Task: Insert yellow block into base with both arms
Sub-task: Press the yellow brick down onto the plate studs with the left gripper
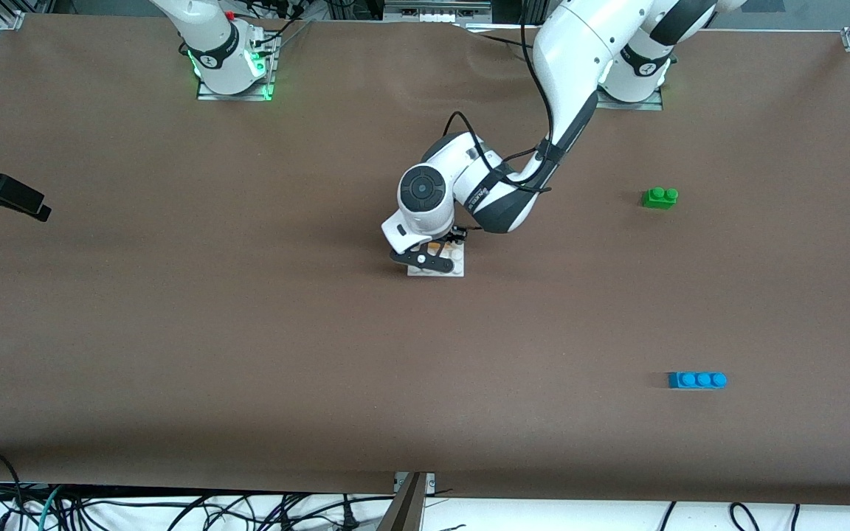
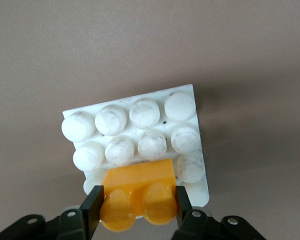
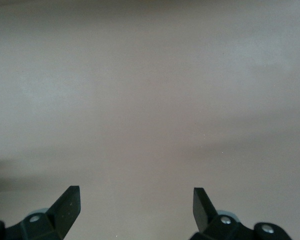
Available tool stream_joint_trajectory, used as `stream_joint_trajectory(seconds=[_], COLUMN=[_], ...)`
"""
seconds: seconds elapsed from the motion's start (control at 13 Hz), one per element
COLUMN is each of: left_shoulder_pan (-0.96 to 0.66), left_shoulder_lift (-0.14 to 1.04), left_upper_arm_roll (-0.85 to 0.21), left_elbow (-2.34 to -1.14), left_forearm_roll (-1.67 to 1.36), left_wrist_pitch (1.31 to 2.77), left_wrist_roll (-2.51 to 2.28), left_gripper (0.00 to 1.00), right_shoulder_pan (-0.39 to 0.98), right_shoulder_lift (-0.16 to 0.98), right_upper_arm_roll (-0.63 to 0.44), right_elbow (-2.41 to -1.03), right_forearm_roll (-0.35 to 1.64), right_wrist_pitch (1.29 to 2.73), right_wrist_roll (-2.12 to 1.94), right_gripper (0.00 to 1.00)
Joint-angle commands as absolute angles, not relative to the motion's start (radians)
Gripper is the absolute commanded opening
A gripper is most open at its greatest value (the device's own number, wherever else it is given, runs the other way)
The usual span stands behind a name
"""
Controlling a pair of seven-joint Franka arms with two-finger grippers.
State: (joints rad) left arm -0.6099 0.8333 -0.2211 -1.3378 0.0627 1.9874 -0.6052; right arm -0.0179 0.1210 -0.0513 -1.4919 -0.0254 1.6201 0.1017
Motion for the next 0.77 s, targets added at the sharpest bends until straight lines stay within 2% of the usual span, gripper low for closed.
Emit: stream_joint_trajectory(seconds=[0.0, 0.08, 0.15, 0.23, 0.69], left_shoulder_pan=[-0.617, -0.617, -0.617, -0.617, -0.609], left_shoulder_lift=[0.833, 0.834, 0.836, 0.835, 0.807], left_upper_arm_roll=[-0.218, -0.218, -0.218, -0.218, -0.218], left_elbow=[-1.336, -1.336, -1.336, -1.336, -1.335], left_forearm_roll=[0.091, 0.091, 0.086, 0.083, 0.08], left_wrist_pitch=[1.979, 1.979, 1.98, 1.979, 1.959], left_wrist_roll=[-0.609, -0.609, -0.614, -0.618, -0.621], left_gripper=[0.28, 0.31, 0.8, 1.0, 1.0], right_shoulder_pan=[-0.026, -0.026, -0.026, -0.026, -0.026], right_shoulder_lift=[0.117, 0.117, 0.117, 0.117, 0.117], right_upper_arm_roll=[-0.046, -0.046, -0.046, -0.046, -0.046], right_elbow=[-1.488, -1.489, -1.489, -1.489, -1.489], right_forearm_roll=[-0.018, -0.018, -0.018, -0.018, -0.017], right_wrist_pitch=[1.612, 1.612, 1.612, 1.612, 1.612], right_wrist_roll=[0.086, 0.086, 0.077, 0.062, 0.06], right_gripper=[1.0, 1.0, 1.0, 1.0, 1.0])
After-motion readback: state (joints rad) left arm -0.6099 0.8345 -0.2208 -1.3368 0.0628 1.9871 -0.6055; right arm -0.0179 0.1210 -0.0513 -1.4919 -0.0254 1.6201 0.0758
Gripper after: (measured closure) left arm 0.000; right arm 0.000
